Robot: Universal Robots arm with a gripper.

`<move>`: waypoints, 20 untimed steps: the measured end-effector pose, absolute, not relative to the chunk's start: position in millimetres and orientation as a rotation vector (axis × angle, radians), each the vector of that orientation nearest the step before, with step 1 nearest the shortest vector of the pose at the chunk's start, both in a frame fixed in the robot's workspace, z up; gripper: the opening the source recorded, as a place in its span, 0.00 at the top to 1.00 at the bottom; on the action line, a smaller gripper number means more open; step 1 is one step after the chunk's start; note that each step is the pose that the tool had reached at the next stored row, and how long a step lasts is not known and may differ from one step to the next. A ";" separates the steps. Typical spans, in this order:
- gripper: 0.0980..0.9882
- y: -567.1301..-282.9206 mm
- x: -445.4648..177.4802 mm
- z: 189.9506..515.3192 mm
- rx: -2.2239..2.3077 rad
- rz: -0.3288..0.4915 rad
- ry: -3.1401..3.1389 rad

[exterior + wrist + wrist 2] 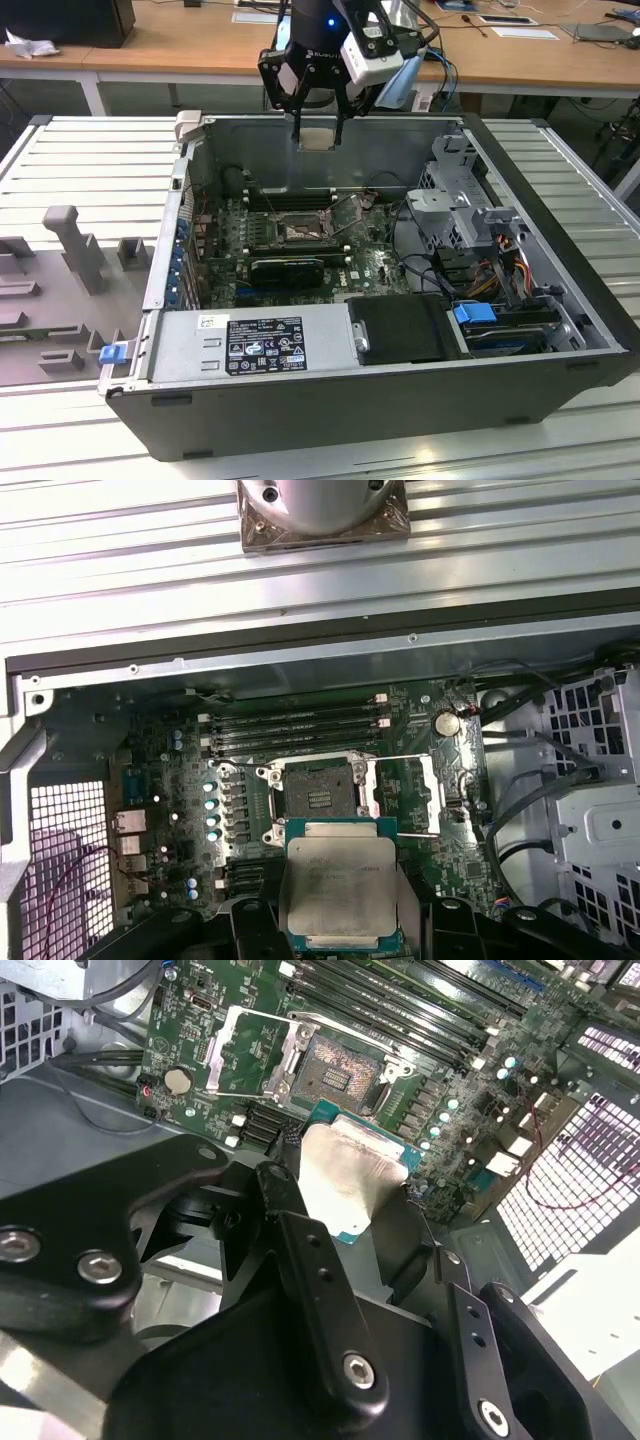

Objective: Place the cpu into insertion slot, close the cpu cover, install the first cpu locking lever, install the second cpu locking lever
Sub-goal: 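Place the cpu into insertion slot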

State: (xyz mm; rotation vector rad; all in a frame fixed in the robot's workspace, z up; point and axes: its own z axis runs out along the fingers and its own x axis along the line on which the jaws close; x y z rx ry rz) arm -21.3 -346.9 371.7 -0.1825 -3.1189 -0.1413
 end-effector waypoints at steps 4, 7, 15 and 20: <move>0.52 -346.9 -21.3 371.3 -0.183 -0.141 -3.119; 0.52 -346.9 -21.3 371.2 -0.183 -0.141 -3.119; 0.52 -346.8 -21.3 371.0 -0.287 -0.142 -3.114; 0.52 -346.9 -21.3 370.1 -0.455 -0.143 -3.099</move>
